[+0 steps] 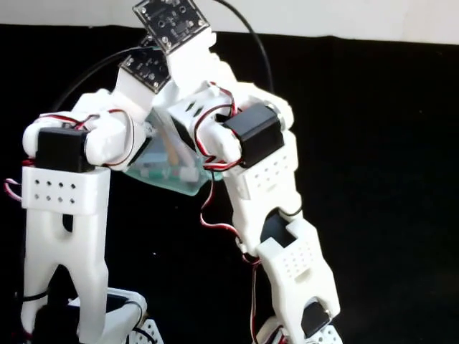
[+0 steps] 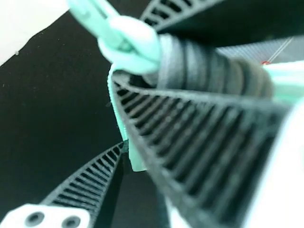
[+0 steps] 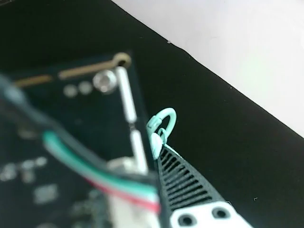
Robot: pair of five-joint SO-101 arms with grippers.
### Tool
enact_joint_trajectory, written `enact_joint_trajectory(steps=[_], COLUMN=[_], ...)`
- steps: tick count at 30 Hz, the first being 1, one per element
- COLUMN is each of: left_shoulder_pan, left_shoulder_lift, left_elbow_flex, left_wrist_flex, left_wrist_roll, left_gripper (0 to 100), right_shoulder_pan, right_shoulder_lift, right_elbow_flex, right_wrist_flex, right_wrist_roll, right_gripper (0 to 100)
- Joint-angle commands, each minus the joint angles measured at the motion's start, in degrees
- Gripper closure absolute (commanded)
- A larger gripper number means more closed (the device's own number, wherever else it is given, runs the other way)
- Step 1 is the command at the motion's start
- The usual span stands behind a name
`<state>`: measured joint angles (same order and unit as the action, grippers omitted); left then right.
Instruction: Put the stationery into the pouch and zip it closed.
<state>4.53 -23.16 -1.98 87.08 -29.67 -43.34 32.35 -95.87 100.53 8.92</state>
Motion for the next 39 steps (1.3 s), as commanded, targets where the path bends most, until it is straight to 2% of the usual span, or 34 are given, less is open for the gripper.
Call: enact_joint_trajectory(steps=[1,10,16,20,26,33,39], left_shoulder_pan=[3.12,1.54,3.12,3.74,-3.38,-9.01,-9.54], left_shoulder_lift=[0.13,-0.75,-8.75,-13.85,-18.24,-22.37,-23.08], left_elbow_flex=[0.48,0.48,0.13,-0.04,-0.04,-0.13,-0.04], left_wrist_flex=[0.44,5.01,9.05,10.11,10.11,10.46,10.55], left_wrist_roll=[0.35,0.70,5.01,8.62,9.14,9.14,9.05], left_gripper=[99,99,99,99,99,81,79], right_shoulder_pan=[-0.48,6.11,8.31,6.81,3.56,-0.04,-3.56], right_shoulder_lift=[-3.65,-3.65,-3.74,-3.91,-5.85,-9.36,-13.23], right_elbow_flex=[-5.23,-5.23,-5.23,-5.23,-5.14,-4.97,1.63], right_wrist_flex=[0.40,0.31,0.31,0.31,0.31,0.40,0.40], right_wrist_roll=[0.70,0.44,0.44,0.44,0.79,0.79,2.20], right_gripper=[99.3,99.3,99.3,99.3,99.3,99.3,99.3])
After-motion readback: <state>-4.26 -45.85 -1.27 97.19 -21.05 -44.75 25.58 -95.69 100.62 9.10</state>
